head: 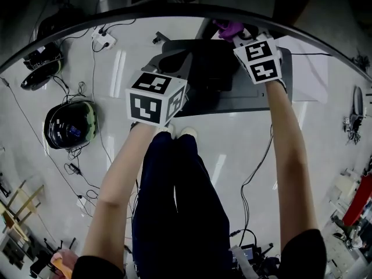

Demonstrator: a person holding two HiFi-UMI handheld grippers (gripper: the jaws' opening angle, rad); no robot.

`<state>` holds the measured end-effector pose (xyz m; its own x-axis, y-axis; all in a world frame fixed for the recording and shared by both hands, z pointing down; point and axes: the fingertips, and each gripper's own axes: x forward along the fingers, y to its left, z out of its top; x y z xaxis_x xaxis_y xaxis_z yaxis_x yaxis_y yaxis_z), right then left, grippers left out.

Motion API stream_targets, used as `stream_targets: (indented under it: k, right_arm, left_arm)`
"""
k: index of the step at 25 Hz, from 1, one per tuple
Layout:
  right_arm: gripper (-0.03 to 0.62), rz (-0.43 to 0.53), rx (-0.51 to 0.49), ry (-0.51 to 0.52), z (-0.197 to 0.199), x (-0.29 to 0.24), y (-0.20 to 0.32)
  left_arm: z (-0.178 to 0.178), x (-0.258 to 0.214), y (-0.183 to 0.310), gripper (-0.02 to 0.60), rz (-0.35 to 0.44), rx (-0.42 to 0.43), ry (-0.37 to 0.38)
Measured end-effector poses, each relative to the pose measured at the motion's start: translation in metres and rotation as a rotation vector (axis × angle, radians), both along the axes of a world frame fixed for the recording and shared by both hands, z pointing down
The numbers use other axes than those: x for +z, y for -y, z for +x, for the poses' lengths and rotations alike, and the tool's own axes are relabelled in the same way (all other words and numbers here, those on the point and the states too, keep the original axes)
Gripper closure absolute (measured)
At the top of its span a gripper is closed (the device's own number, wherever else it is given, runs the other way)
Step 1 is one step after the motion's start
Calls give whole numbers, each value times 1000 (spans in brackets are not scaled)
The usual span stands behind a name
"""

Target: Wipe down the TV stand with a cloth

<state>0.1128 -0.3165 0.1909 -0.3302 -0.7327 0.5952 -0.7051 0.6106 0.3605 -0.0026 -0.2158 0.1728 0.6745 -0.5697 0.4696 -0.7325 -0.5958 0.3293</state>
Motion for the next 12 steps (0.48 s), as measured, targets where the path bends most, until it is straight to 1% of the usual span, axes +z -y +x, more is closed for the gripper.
stream_targets:
  k: [4, 8, 10, 12]
  right_arm:
    - [496, 95, 30, -69, 15, -29, -4]
    - [496, 209, 10, -181, 32, -65, -11]
    - [496, 268, -2, -250, 39, -84, -14]
    - [496, 340, -26, -355, 45, -101, -18]
  left_arm:
    - [7, -10, 4, 575, 12, 20, -10]
    - [25, -28, 10, 575, 39, 51, -30]
    - [36, -37, 12, 575, 53, 69, -36]
    - [45, -45, 13, 575, 66, 80, -39]
